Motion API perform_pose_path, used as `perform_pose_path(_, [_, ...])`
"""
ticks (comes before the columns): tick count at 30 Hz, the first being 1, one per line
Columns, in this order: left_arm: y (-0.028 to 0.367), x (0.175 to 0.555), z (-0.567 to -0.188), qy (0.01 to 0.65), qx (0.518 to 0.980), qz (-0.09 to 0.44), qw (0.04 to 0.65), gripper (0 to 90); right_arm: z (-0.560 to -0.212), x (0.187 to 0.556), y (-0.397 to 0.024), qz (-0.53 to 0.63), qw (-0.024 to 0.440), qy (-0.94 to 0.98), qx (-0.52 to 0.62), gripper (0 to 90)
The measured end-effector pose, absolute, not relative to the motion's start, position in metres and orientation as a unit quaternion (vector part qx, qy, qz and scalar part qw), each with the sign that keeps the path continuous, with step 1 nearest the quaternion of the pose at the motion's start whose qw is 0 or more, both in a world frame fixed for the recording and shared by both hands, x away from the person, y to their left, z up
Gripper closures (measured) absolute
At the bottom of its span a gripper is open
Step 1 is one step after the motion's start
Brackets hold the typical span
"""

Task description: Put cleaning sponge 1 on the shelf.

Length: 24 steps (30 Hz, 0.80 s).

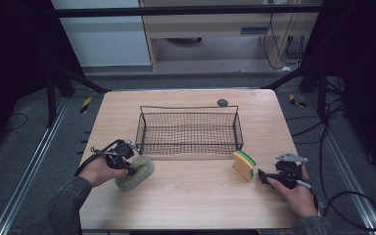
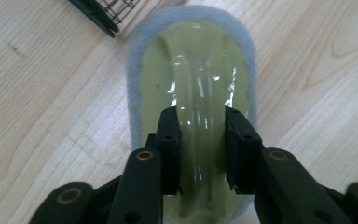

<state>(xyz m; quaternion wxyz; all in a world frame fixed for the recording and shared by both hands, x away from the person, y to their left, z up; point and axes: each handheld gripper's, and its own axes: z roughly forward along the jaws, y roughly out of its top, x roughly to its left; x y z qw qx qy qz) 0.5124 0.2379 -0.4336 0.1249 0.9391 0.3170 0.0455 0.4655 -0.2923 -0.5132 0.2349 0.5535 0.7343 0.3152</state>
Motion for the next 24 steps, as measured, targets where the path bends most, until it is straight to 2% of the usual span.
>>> perform_pose_path(6, [0.240,0.500,-0.419,0.278,0.947,0.089,0.135,70.4,-0.513,0.466,-0.292,0.315,0.235,0.735,0.553,0.5])
perform_pose_path(16, [0.242,0.486,-0.395,0.226,0.958,0.115,0.133,70.5,-0.513,0.465,-0.292,0.315,0.235,0.735,0.553,0.5])
perform_pose_path(24, [0.226,0.472,-0.366,0.170,0.960,0.178,0.136,70.6,-0.513,0.465,-0.292,0.315,0.235,0.735,0.553,0.5])
